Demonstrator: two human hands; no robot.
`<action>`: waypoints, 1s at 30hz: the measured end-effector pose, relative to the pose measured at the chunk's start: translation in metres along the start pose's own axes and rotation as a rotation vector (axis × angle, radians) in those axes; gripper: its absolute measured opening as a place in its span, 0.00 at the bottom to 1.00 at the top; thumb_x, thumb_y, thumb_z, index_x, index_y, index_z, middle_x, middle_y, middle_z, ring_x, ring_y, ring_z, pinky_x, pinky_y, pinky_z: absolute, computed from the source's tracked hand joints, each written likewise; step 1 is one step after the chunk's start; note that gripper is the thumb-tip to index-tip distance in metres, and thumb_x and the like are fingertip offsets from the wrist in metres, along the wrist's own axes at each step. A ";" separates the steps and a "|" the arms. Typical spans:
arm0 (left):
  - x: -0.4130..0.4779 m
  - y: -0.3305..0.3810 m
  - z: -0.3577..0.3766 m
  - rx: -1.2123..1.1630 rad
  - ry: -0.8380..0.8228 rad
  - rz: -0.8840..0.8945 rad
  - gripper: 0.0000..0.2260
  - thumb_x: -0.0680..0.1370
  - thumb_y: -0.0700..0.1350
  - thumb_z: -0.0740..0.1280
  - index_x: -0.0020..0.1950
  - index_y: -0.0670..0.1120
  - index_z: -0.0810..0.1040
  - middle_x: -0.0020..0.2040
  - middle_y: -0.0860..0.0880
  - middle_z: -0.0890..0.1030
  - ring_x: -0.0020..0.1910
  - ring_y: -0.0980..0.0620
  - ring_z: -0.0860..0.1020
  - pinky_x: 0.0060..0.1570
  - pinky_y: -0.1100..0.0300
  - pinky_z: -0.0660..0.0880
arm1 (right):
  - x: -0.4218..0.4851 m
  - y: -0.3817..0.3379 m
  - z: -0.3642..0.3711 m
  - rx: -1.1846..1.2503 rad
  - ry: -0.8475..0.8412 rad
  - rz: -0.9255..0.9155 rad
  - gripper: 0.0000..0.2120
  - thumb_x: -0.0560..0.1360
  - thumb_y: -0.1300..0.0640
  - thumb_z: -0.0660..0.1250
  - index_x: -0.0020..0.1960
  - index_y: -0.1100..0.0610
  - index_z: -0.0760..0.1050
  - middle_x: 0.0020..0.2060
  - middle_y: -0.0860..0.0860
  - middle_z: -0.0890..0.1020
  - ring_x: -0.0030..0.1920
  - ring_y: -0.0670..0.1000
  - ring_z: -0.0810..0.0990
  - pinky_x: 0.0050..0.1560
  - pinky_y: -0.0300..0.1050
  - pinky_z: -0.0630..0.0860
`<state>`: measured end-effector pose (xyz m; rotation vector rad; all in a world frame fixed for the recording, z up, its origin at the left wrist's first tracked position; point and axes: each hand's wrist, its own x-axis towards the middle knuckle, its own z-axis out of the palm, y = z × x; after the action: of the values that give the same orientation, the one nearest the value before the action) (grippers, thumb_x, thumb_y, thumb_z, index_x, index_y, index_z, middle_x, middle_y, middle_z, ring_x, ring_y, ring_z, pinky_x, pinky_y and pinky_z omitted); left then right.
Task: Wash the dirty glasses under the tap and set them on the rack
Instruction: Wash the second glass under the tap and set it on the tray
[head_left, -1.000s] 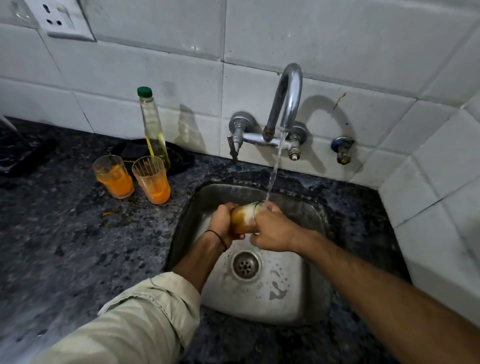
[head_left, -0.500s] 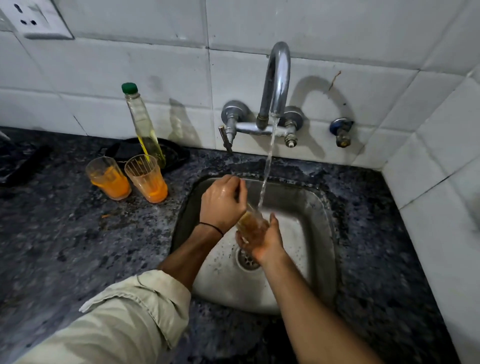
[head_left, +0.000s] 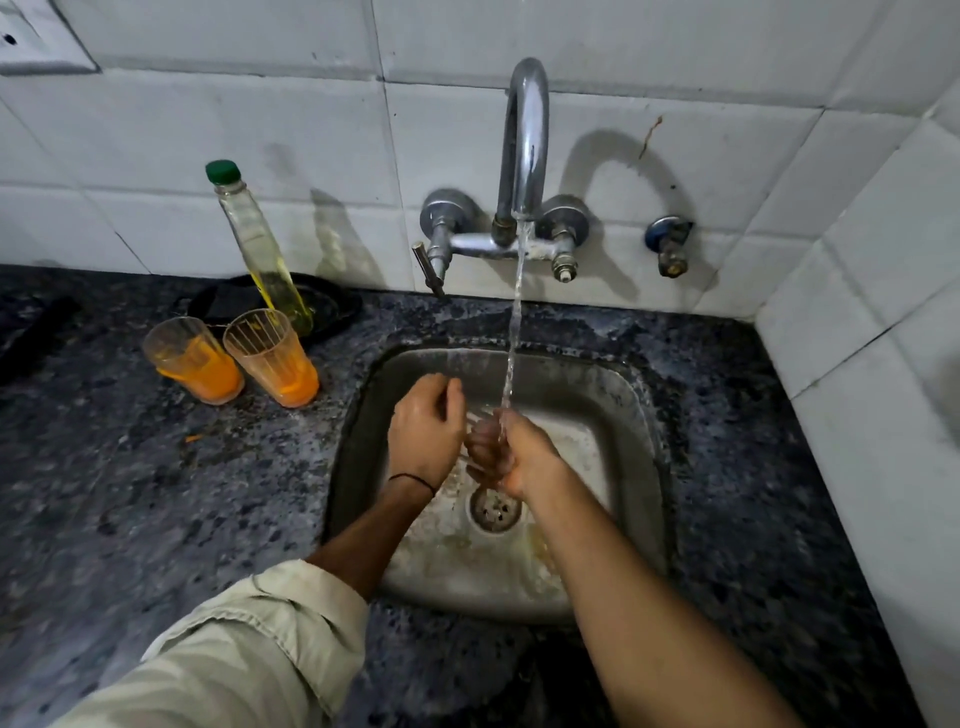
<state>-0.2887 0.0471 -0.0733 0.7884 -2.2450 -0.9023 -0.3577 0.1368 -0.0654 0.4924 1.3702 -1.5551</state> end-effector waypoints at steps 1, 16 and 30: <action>-0.002 -0.002 0.002 -0.172 -0.040 -0.181 0.14 0.81 0.47 0.60 0.39 0.42 0.74 0.36 0.43 0.78 0.34 0.49 0.74 0.35 0.53 0.70 | -0.002 -0.005 0.000 -0.071 0.050 -0.063 0.19 0.83 0.52 0.55 0.35 0.56 0.71 0.24 0.51 0.75 0.22 0.49 0.70 0.28 0.38 0.68; 0.003 0.018 0.020 -1.457 -0.423 -1.120 0.15 0.79 0.43 0.55 0.40 0.42 0.79 0.30 0.46 0.78 0.25 0.52 0.76 0.25 0.66 0.72 | -0.072 -0.070 -0.010 -2.038 -0.300 -0.949 0.12 0.82 0.53 0.60 0.63 0.45 0.75 0.61 0.46 0.80 0.67 0.48 0.73 0.76 0.62 0.49; -0.001 0.042 0.031 -1.670 -0.409 -0.869 0.19 0.79 0.51 0.54 0.53 0.41 0.79 0.49 0.40 0.83 0.48 0.44 0.82 0.48 0.51 0.77 | -0.086 -0.080 -0.008 -1.420 -0.045 -0.850 0.25 0.78 0.36 0.62 0.41 0.57 0.83 0.37 0.55 0.86 0.38 0.52 0.85 0.48 0.54 0.82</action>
<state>-0.3218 0.0851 -0.0612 0.6276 -0.5359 -2.8101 -0.3892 0.1693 0.0431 -1.0888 2.3470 -0.7272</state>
